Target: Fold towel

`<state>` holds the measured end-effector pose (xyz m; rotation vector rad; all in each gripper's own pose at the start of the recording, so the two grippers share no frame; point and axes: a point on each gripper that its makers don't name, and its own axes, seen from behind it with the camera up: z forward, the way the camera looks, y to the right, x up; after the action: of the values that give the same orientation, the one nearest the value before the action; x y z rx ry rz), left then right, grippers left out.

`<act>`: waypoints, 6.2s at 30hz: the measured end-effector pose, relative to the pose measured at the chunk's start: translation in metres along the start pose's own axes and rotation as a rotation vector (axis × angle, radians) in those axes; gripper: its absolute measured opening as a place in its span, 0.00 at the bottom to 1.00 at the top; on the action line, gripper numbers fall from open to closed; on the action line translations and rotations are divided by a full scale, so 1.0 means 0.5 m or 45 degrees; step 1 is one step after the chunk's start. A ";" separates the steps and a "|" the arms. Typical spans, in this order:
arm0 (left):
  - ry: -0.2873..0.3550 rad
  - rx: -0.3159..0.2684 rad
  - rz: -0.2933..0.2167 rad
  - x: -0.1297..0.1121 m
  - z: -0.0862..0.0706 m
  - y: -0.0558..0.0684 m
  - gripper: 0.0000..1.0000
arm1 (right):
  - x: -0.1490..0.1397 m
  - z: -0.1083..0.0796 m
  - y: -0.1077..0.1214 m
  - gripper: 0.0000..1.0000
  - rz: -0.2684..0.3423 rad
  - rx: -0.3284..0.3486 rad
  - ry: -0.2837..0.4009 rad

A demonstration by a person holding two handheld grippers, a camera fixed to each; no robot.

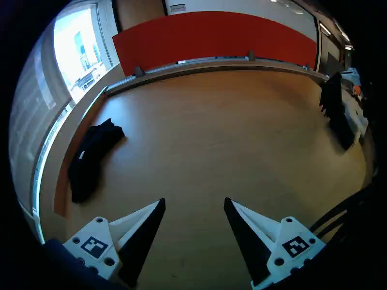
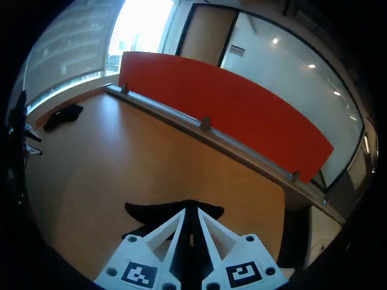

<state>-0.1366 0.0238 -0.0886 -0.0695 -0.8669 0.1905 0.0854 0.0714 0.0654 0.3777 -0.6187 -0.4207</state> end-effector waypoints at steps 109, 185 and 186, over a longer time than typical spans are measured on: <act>0.004 -0.001 0.092 0.019 -0.027 0.013 0.90 | -0.579 -0.135 0.035 0.17 0.442 -0.286 -0.462; 0.261 -0.004 -0.042 0.125 -0.028 -0.005 0.90 | -0.180 -0.170 0.048 1.00 0.560 -0.515 0.313; 0.285 -0.002 -0.048 0.134 -0.030 -0.007 0.90 | -0.173 -0.171 0.048 1.00 0.561 -0.515 0.328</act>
<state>-0.0824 0.0337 -0.0478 -0.0741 -0.6450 0.1437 0.0814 0.1518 -0.0291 -0.0943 -0.3383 -0.0646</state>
